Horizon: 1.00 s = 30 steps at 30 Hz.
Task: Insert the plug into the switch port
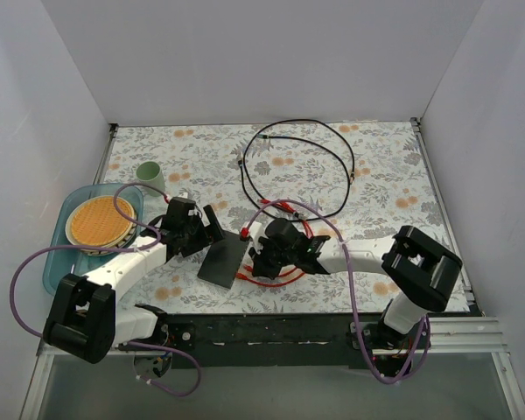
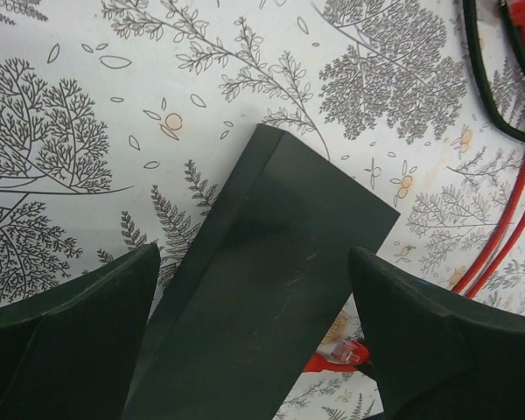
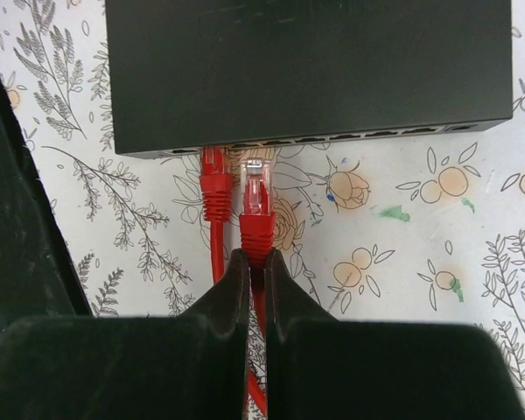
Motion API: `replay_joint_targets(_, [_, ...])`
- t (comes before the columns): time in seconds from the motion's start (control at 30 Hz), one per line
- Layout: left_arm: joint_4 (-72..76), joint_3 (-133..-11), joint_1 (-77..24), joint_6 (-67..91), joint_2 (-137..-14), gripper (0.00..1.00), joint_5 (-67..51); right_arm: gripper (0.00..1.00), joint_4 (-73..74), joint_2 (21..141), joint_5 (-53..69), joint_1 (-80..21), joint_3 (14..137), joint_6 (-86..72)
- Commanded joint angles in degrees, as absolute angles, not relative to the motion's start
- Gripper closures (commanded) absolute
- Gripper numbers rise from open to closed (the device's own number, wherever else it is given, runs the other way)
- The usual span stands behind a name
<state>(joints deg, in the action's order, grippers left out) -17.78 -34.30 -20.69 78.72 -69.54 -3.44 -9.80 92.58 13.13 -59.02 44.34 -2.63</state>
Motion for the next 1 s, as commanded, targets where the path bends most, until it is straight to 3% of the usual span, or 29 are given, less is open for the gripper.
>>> replay_joint_targets(0.0, [-15.8, -32.9, -20.3, 79.1, -70.0, 0.12, -4.5, 0.99, -10.4, 94.1, 10.8, -59.9, 44.7, -3.3])
replay_joint_targets(0.97, [-14.4, -32.1, -20.3, 78.9, -70.6, 0.16, -8.0, 0.99, -2.8, 100.9, 7.3, -62.2, 51.9, -2.8])
